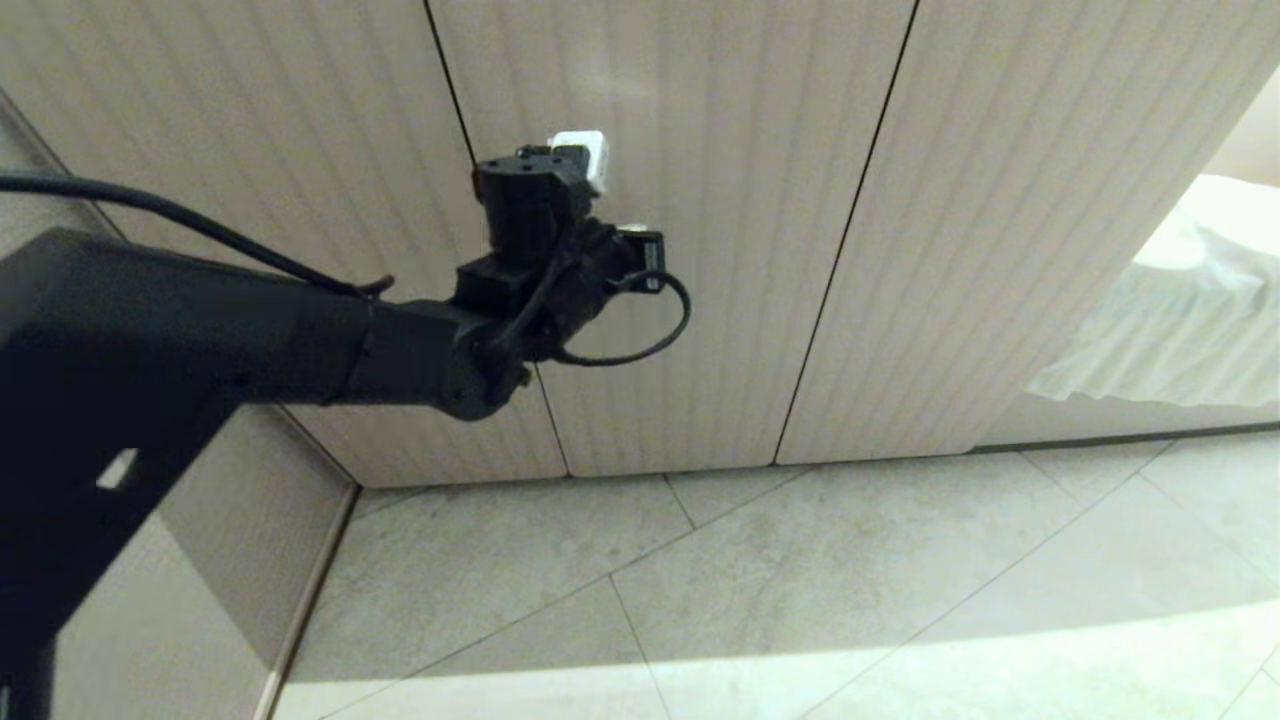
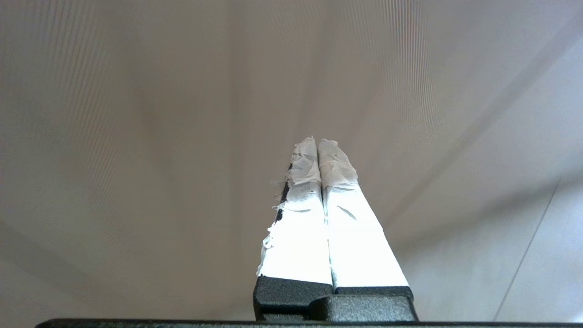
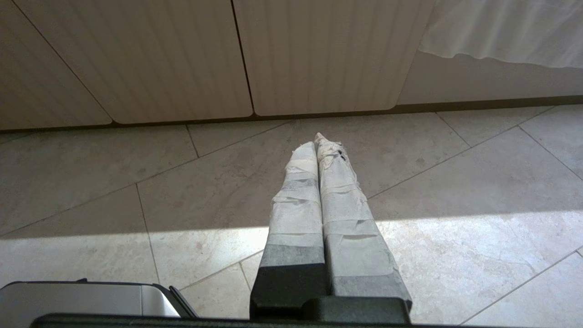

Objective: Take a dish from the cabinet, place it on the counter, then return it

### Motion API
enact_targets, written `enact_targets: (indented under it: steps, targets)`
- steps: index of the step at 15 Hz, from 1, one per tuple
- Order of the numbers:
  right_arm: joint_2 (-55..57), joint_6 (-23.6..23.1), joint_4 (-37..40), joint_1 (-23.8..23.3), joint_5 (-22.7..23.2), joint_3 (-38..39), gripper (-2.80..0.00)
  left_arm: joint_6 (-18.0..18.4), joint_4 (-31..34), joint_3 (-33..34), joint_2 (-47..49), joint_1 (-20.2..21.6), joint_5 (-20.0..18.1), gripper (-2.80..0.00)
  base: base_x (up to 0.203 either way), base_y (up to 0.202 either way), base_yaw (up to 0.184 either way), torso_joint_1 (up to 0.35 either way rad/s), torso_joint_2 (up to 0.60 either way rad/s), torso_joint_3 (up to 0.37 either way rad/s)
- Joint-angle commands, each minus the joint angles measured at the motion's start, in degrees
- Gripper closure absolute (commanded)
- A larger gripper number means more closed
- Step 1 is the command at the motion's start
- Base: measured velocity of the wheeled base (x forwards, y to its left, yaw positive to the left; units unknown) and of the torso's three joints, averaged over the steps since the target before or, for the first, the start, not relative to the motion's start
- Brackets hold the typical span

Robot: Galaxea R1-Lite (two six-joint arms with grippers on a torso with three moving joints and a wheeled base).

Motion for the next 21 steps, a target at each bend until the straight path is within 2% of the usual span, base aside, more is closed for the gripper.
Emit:
enact_targets:
  steps: [1, 4, 5, 6, 9, 11, 14, 17, 21]
  targets:
    - [0.0, 0.0, 0.0, 0.1, 0.0, 0.0, 0.0, 1.7, -2.0, 14.3, -10.7, -0.1, 0.4, 0.0, 0.0, 0.0, 0.0, 0.0, 0.0, 0.0]
    - [0.0, 0.0, 0.0, 0.0, 0.0, 0.0, 0.0, 3.2, -3.7, 30.8, -24.4, 0.8, 2.5, 0.0, 0.0, 0.0, 0.0, 0.0, 0.0, 0.0]
    - [0.0, 0.0, 0.0, 0.0, 0.0, 0.0, 0.0, 3.7, -3.4, 35.7, -29.5, 2.2, 3.1, 0.0, 0.0, 0.0, 0.0, 0.0, 0.0, 0.0]
    - [0.0, 0.0, 0.0, 0.1, 0.0, 0.0, 0.0, 4.7, -2.9, 40.4, -34.4, 4.6, 3.4, 0.0, 0.0, 0.0, 0.0, 0.0, 0.0, 0.0]
    - [0.0, 0.0, 0.0, 0.0, 0.0, 0.0, 0.0, 8.8, -2.0, 54.6, -49.0, 16.5, 3.9, 0.0, 0.0, 0.0, 0.0, 0.0, 0.0, 0.0]
    - [0.0, 0.0, 0.0, 0.1, 0.0, 0.0, 0.0, 11.1, -1.5, 62.4, -57.2, 19.8, 4.6, 0.0, 0.0, 0.0, 0.0, 0.0, 0.0, 0.0]
    - [0.0, 0.0, 0.0, 0.0, 0.0, 0.0, 0.0, 16.9, 2.3, 71.7, -67.3, 21.2, 9.3, 0.0, 0.0, 0.0, 0.0, 0.0, 0.0, 0.0]
    - [0.0, 0.0, 0.0, 0.1, 0.0, 0.0, 0.0, 18.1, 10.8, 75.3, -75.6, 21.4, 11.1, 0.0, 0.0, 0.0, 0.0, 0.0, 0.0, 0.0]
    - [0.0, 0.0, 0.0, 0.0, 0.0, 0.0, 0.0, 18.1, 18.4, 81.7, -89.6, 21.0, 10.2, 0.0, 0.0, 0.0, 0.0, 0.0, 0.0, 0.0]
